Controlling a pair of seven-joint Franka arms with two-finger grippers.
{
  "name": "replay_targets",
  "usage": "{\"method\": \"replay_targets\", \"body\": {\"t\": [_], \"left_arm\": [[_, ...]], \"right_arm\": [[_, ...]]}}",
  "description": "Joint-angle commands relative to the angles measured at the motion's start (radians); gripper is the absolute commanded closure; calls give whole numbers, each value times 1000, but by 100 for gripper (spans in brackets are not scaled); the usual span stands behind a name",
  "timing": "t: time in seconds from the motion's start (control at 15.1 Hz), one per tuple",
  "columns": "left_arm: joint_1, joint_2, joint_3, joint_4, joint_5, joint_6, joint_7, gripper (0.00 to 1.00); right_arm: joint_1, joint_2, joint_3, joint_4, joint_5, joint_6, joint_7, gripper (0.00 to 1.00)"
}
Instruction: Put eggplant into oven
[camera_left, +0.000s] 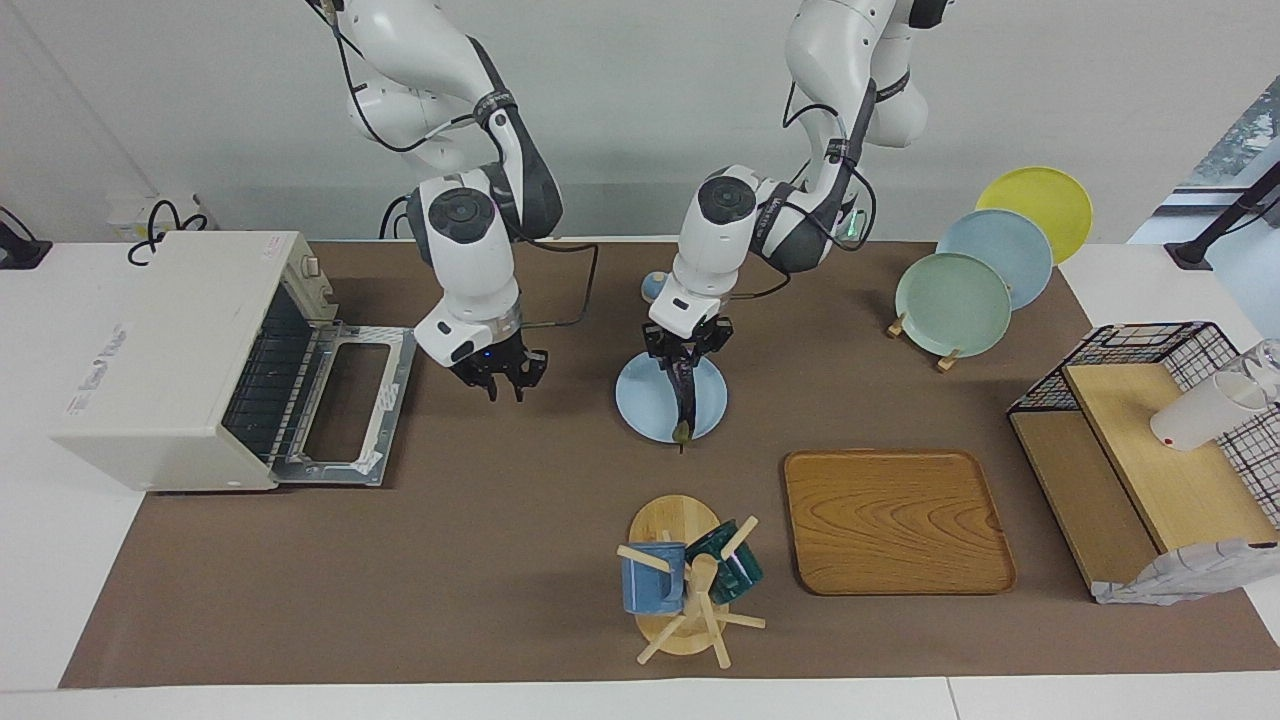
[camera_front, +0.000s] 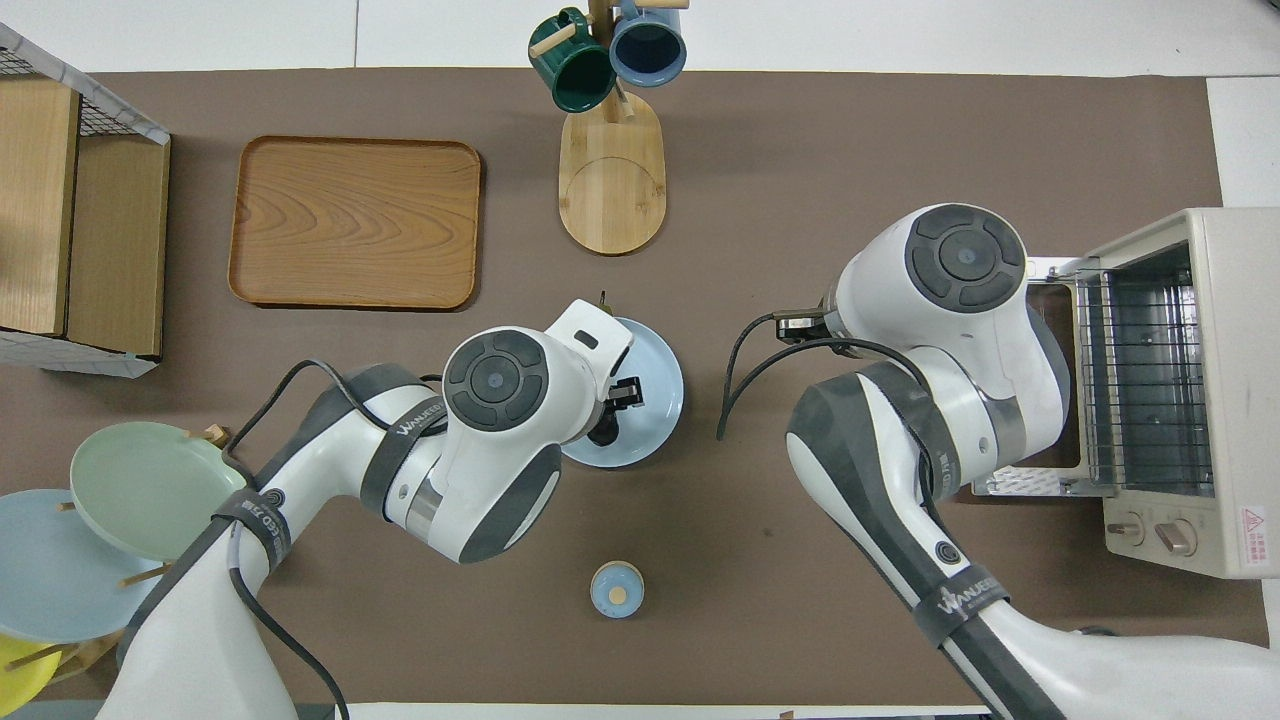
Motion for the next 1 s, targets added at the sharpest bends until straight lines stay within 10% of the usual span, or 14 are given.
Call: {"method": "replay_targets", "body": {"t": [0.0, 0.4, 0.66, 0.93], "left_arm": [[51, -35, 5, 49, -17, -112, 64, 0], [263, -63, 8, 244, -16, -399, 288, 0], [427, -110, 9, 262, -9, -462, 500, 0], [493, -159, 15, 262, -2, -543, 613, 0]], "right_arm": [[22, 22, -6, 32, 20, -24, 6, 58], [235, 69, -1, 162, 15, -18, 270, 61], [409, 288, -1, 422, -23, -8, 483, 62], [472, 362, 0, 397, -115, 143, 506, 63]]}}
